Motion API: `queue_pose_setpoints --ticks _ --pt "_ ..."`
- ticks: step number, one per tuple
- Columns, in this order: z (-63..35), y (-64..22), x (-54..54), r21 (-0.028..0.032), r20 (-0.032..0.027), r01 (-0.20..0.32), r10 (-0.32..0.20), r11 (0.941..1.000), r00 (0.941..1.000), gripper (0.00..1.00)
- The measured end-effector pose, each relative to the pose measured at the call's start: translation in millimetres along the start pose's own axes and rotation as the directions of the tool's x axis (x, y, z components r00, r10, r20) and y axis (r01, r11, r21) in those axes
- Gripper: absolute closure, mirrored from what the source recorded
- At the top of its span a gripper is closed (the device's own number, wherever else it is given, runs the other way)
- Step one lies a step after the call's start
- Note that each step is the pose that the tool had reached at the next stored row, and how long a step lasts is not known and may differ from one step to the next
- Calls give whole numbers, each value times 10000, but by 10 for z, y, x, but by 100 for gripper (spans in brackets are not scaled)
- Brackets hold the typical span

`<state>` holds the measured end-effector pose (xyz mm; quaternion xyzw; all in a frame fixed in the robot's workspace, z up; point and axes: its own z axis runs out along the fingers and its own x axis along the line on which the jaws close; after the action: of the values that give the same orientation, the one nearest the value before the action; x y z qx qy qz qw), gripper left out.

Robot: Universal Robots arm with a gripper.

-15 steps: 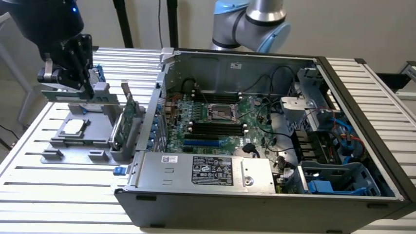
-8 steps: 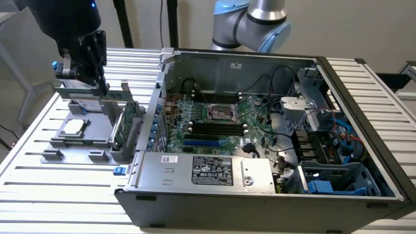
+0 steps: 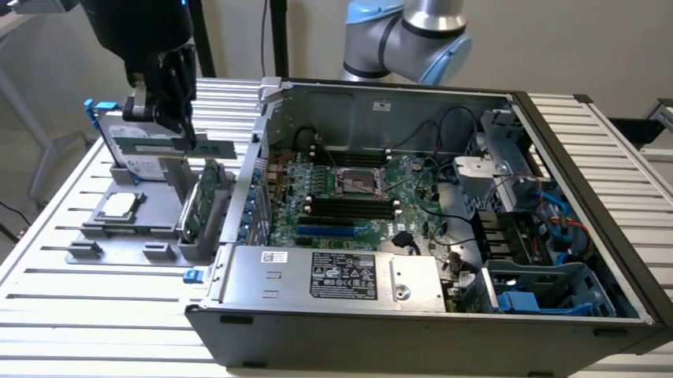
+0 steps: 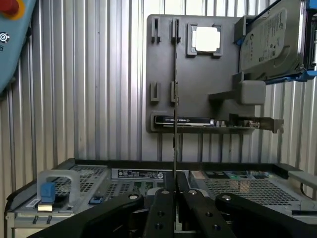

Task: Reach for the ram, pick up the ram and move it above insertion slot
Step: 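Pick up the ram and move it above insertion slot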

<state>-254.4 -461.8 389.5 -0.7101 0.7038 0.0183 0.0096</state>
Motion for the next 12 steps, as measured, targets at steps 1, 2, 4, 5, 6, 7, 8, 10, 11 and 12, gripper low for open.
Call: queue_pose_setpoints --ticks 1,2,4,5,6,7,8,10,11,12 --pt "-1 -27 -6 -1 16 0 0 10000 10000 87" --pt "-2 -54 -13 -1 32 0 0 10000 10000 87" --pt "-2 -106 -27 0 68 1 -1 10000 10000 87" --pt "-2 -131 -33 -1 86 0 0 10000 10000 87" --pt "-2 -157 -40 0 104 1 -1 10000 9999 87" --pt "-2 -183 -47 -1 123 1 -1 10000 9999 87" --pt "-3 -212 -54 -1 142 1 -1 10000 9999 87" --pt "-3 -264 -68 -2 177 2 -2 10000 9998 87" --pt "-3 -292 -74 -2 194 2 -2 10000 9998 87" --pt "-3 -319 -81 -2 214 2 -2 10000 9998 87"
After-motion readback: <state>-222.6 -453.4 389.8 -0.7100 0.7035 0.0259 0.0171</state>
